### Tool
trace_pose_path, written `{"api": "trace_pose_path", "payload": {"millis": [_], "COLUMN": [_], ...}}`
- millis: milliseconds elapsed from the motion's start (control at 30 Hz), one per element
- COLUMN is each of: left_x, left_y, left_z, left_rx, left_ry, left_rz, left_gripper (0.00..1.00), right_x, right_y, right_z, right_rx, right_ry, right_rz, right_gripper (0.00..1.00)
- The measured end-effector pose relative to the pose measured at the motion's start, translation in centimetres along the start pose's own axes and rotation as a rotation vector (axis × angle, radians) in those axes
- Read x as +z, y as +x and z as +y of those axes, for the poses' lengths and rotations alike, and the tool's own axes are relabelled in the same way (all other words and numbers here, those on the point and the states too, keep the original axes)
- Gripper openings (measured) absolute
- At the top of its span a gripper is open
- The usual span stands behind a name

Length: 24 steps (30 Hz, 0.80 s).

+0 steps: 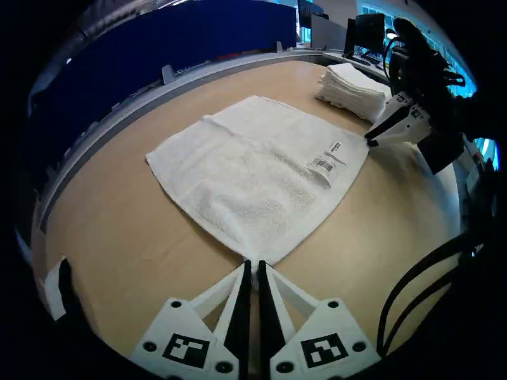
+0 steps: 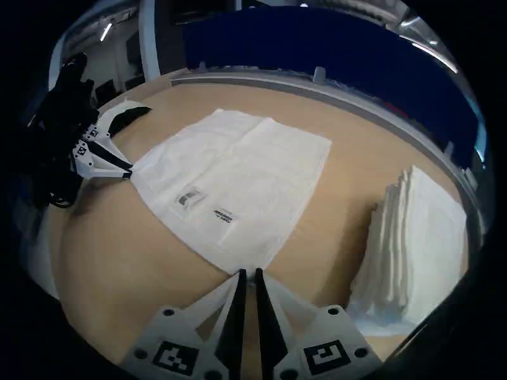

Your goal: Fold towel

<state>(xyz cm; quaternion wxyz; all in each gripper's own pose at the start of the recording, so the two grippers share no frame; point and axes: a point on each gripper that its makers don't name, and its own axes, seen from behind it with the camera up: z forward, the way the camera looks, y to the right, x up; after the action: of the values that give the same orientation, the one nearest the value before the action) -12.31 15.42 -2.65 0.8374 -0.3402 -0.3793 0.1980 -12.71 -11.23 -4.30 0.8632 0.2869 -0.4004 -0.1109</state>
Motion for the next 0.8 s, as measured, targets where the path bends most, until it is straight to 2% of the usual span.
{"api": "trace_pose_path", "payload": {"millis": [367,800], "left_x": [-0.1,-2.3], "left_y": [-0.1,0.3], "left_z": [0.1,0.4], "left_rx": [0.004,-0.040], "left_ry": [0.010,0.014], "left_rz": [-0.007,-0.004], "left_gripper": [0.08,0.07], "right_x": [-0.6,-2.8], "right_y": [0.9,2.1], "right_z": [0.0,-1.2], "right_rx": [0.004,0.009], "right_ry": [0.004,0.009], "right_rz": [0.015,0.035], "right_gripper": [0.10,0.10]}}
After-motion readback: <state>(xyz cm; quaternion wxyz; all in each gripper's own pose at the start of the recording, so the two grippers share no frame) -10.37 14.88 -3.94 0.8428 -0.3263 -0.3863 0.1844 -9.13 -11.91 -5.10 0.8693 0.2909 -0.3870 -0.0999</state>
